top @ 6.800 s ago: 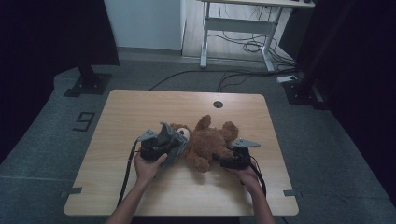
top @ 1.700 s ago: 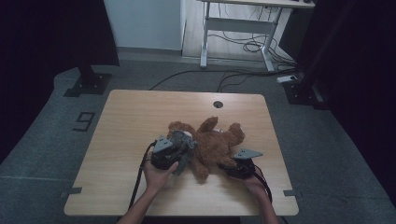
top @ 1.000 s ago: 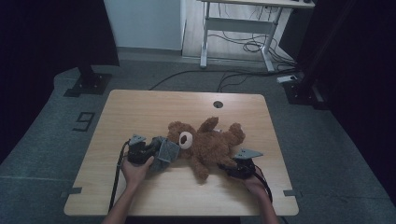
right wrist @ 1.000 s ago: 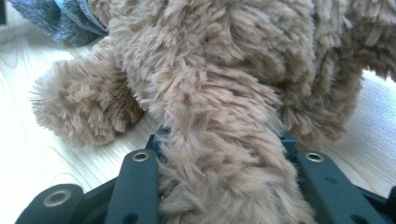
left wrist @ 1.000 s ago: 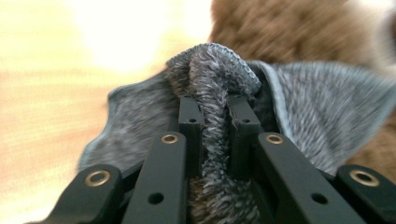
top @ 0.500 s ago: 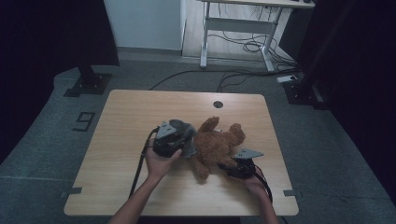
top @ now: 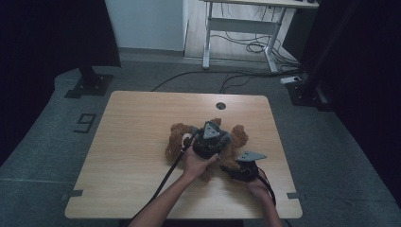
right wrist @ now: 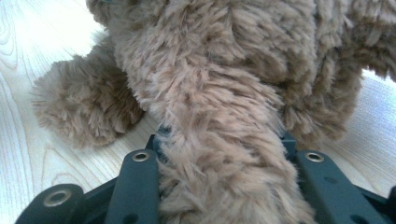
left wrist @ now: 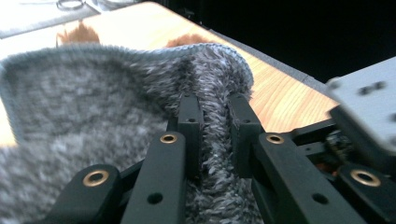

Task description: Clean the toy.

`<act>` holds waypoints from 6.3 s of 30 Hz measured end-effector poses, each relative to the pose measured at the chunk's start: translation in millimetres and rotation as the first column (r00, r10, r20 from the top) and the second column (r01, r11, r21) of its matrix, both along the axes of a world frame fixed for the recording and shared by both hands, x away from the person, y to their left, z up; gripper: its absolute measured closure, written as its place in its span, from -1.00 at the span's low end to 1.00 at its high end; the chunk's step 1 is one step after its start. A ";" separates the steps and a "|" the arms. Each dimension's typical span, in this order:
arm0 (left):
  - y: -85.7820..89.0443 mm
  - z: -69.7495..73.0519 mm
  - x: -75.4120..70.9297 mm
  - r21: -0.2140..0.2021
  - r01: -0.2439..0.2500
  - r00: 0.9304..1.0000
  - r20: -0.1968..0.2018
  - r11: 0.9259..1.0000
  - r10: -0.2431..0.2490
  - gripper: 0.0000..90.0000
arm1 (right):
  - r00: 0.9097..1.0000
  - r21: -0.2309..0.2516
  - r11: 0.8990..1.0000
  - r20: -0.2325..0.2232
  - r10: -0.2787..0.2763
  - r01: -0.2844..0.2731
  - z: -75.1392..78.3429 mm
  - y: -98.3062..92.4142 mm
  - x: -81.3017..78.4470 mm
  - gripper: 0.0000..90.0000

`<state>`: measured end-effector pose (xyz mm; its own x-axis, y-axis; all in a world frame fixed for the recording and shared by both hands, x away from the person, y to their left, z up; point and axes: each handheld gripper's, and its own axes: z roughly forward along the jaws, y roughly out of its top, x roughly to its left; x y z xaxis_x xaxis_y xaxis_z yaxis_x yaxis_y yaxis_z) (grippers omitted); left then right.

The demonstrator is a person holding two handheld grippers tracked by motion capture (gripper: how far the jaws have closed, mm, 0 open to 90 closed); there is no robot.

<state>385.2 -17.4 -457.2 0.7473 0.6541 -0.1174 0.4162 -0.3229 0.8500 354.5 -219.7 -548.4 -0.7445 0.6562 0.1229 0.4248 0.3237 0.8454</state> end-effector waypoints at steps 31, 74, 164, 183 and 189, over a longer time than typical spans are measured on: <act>184.9 -45.7 18.0 0.034 -0.391 0.915 -0.091 0.920 0.392 0.75 | 1.000 0.004 1.000 -0.007 0.009 -0.009 -1.6 0.7 0.0 0.32; 6.6 -5.3 -3.4 0.015 -0.031 0.999 0.031 0.999 0.030 0.74 | 1.000 0.004 1.000 -0.013 0.004 -0.004 -1.8 0.3 -0.3 0.33; 121.3 -32.7 -17.3 -0.071 -0.230 0.971 0.054 0.971 0.234 0.78 | 0.993 0.116 0.987 0.024 -0.116 0.113 33.9 -1.0 -8.8 -0.64; 138.7 -36.8 -29.0 -0.155 -0.216 0.976 -0.006 0.964 0.217 0.78 | 0.998 0.021 0.998 -0.025 -0.065 0.065 29.5 25.1 15.6 0.03; 147.3 -38.3 -36.9 -0.177 -0.221 0.975 -0.010 0.959 0.223 0.78 | 0.994 -0.083 0.995 0.102 -0.037 0.046 41.2 37.1 17.1 0.09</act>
